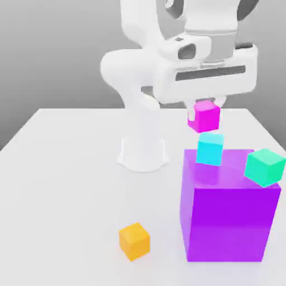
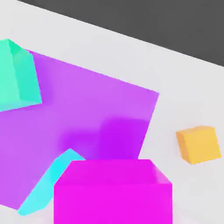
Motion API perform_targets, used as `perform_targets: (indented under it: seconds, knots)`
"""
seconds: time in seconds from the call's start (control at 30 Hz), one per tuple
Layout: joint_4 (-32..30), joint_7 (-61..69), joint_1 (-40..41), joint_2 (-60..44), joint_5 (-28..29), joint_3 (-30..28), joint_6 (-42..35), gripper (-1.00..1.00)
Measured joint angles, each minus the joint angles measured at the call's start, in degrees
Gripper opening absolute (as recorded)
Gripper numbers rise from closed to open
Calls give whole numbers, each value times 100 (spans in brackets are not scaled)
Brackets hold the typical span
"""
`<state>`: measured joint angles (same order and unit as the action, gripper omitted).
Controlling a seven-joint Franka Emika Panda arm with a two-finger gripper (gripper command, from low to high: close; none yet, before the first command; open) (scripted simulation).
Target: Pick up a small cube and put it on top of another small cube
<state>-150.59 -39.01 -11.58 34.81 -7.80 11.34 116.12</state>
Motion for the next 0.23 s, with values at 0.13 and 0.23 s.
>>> perform_targets:
  seconds: [0.13, 0.23]
  knots:
    - [-512, -6, -104, -246, -50, 93, 754, 100]
    - [-512, -6, -104, -246, -51, 93, 754, 100]
